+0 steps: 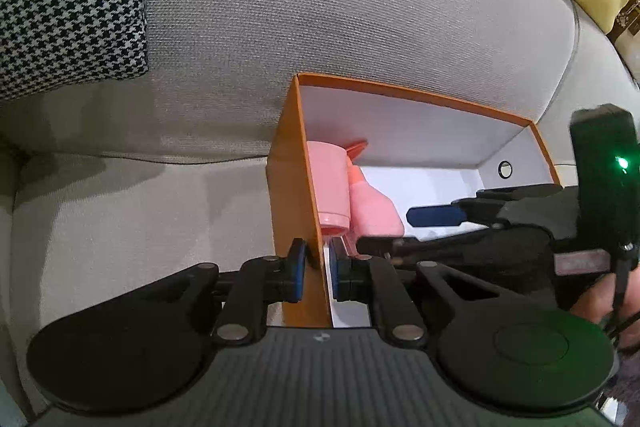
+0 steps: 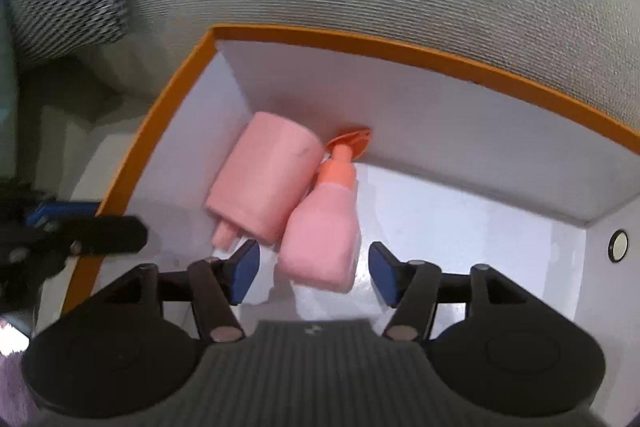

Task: Organize rigid objects
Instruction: 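Open both tools to release the cup and bottle, then withdraw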

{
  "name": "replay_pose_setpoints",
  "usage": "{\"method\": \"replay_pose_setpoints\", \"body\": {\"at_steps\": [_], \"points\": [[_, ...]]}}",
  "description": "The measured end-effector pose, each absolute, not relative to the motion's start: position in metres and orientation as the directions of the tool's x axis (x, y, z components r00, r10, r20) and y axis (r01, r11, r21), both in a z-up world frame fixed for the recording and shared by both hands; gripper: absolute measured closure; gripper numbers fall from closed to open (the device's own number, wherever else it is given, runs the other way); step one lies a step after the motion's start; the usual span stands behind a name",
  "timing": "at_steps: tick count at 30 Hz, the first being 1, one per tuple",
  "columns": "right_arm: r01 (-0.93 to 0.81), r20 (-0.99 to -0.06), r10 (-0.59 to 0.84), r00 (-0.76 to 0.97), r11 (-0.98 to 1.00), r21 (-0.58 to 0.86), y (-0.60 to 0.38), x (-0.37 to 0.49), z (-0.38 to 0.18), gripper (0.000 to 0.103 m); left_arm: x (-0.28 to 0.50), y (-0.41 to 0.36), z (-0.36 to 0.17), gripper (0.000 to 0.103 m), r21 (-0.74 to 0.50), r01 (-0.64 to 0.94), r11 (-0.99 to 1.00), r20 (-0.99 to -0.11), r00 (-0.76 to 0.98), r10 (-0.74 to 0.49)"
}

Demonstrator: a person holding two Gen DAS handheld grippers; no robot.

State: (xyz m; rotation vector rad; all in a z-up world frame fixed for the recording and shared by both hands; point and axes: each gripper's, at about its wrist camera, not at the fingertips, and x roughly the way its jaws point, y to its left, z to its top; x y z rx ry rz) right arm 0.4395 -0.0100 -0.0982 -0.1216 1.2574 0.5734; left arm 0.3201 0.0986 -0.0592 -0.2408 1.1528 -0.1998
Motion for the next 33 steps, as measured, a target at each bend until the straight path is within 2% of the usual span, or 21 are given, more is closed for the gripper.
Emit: {"method": "replay_pose_setpoints", "body": {"at_steps": [1,3,8,14,16,17,18,22,24,26,33], "points": [[-0.482,-0.922,0.342,0.181,0.848,0.220,-0.010,0.437,-0.098,0.044,0.319,0.099,-0.059,0.090,-0.292,0.032,0.956,-0.875,0.394,-0.281],[-0.498,-0.926,0.338,0.170,0.840,0.215,-0.008,0.433,-0.101,0.059,0.316,0.099,-0.058,0.089,-0.290,0.033,0.956,-0.874,0.399,-0.278],[-0.483,-0.928,0.326,0.182,0.852,0.204,-0.009,0.432,-0.106,0.080,0.316,0.100,-0.062,0.089,-0.283,0.030,0.959,-0.874,0.405,-0.270],[-0.551,-0.931,0.304,0.200,0.821,0.149,-0.001,0.435,-0.117,0.079,0.315,0.100,-0.060,0.089,-0.281,0.032,0.959,-0.872,0.408,-0.270],[-0.621,-0.937,0.275,0.217,0.779,0.085,0.004,0.433,-0.116,0.070,0.315,0.100,-0.059,0.089,-0.280,0.031,0.959,-0.873,0.408,-0.268],[-0.655,-0.938,0.255,0.236,0.755,0.040,0.007,0.432,-0.115,0.059,0.315,0.100,-0.059,0.089,-0.281,0.031,0.959,-0.872,0.409,-0.268],[-0.689,-0.938,0.248,0.242,0.724,0.014,0.009,0.432,-0.115,0.057,0.316,0.101,-0.060,0.089,-0.282,0.030,0.959,-0.872,0.409,-0.269],[-0.774,-0.939,0.288,0.186,0.632,0.040,0.012,0.433,-0.115,0.057,0.317,0.102,-0.060,0.089,-0.284,0.032,0.958,-0.870,0.411,-0.271],[-0.795,-0.939,0.278,0.204,0.606,0.007,0.016,0.433,-0.116,0.057,0.317,0.102,-0.060,0.089,-0.283,0.031,0.959,-0.871,0.409,-0.271],[-0.816,-0.942,0.257,0.217,0.578,-0.030,0.019,0.433,-0.119,0.062,0.317,0.102,-0.059,0.089,-0.280,0.031,0.959,-0.872,0.409,-0.268],[-0.896,-0.937,0.270,0.220,0.436,-0.084,0.014,0.424,-0.117,0.068,0.319,0.099,-0.058,0.089,-0.273,0.039,0.961,-0.875,0.406,-0.264]]}}
